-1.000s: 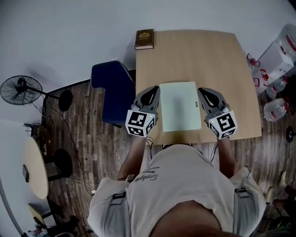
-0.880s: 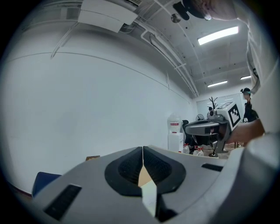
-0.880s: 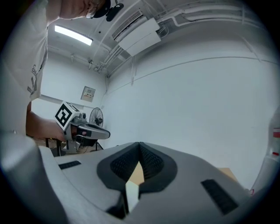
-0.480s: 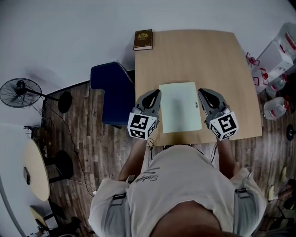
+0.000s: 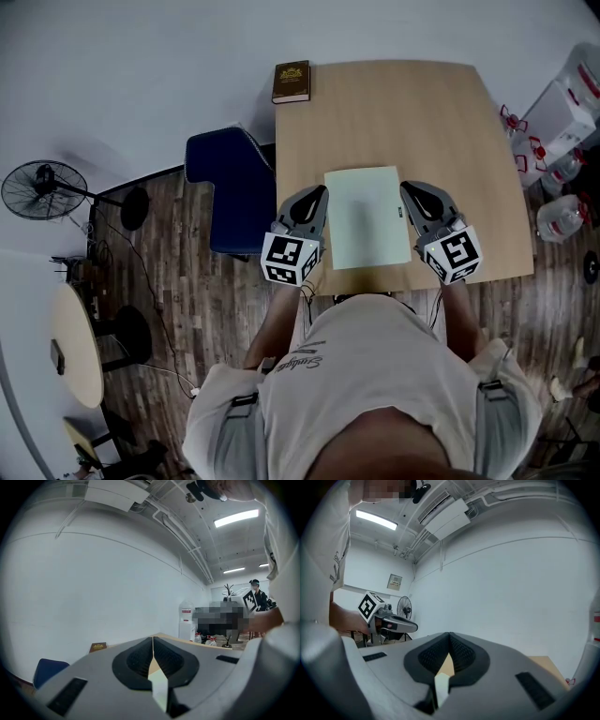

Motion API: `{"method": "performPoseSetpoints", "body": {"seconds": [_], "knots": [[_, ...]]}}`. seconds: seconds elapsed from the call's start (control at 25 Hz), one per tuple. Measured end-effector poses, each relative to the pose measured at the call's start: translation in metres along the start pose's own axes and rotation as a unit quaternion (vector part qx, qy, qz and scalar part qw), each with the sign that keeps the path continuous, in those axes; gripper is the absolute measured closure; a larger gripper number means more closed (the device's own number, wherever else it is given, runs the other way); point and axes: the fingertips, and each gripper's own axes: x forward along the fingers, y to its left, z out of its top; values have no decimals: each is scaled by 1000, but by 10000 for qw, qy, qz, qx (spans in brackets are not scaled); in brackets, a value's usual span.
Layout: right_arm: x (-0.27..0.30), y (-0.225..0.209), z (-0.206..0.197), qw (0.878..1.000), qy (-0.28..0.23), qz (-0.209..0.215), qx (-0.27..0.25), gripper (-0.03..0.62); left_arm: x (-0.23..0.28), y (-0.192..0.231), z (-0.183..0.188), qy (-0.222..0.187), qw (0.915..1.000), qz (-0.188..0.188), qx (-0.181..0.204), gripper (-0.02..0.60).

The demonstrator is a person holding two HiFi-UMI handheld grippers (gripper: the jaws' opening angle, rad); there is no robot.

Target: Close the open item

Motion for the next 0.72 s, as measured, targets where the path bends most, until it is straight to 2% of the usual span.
{"method": "performPoseSetpoints", "body": {"seconds": [0.72], "knots": [[-14, 6, -5, 9999, 56, -45, 93, 599, -7, -10, -3, 41, 10000, -48, -50, 566]]}}
